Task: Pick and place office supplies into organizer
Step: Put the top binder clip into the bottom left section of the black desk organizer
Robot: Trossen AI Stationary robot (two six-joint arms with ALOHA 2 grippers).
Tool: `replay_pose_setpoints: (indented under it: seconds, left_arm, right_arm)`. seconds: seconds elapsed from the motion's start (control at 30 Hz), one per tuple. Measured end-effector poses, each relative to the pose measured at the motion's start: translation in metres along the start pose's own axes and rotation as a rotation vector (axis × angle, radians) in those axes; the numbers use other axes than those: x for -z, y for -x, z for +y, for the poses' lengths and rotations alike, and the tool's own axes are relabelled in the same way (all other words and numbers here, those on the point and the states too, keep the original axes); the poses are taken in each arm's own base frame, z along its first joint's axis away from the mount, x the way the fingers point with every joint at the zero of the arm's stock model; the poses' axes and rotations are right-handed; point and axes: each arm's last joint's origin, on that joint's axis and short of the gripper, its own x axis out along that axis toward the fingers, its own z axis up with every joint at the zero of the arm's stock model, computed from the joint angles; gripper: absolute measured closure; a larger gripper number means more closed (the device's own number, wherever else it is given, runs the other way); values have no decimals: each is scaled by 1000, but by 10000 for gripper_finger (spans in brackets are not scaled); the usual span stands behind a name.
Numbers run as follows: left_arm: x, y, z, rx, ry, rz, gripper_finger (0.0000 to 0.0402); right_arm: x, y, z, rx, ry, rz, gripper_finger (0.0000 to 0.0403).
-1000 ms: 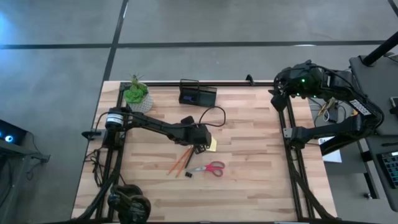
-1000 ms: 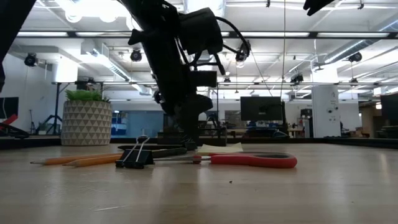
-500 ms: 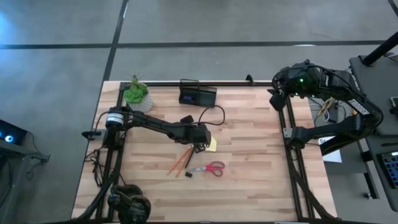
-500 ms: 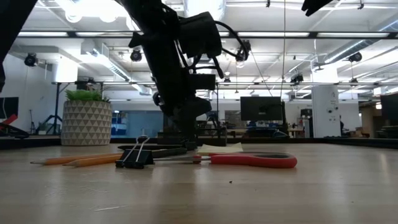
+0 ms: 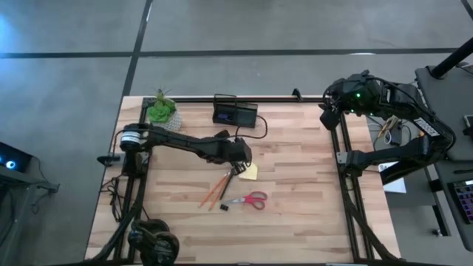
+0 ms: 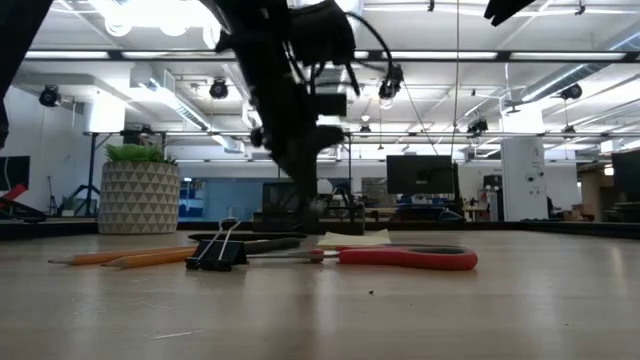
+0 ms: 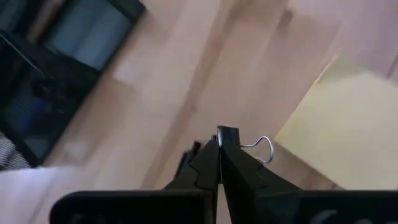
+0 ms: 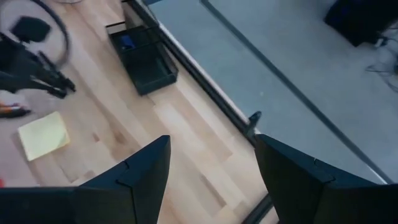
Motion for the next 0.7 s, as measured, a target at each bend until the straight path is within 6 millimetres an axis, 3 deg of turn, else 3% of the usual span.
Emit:
replay_pose_setpoints:
  seconds: [0.13,0.27,0.47,0.7]
  left_arm:
    - [-11,20,16,-55,12,-45,402]
    - [-12,30,48,-209,30,-19,401]
    - [-17,25,98,-264,110,7,401]
    - [-29,7,153,-140,325,-54,401]
  right_arm:
    - [-1,0,-1,30,-5,-7,172]
    - [-2,0,-1,35,-11,-22,172]
    - [-7,0,0,28,-31,-69,172]
    - [-9,0,0,26,-62,-91,172]
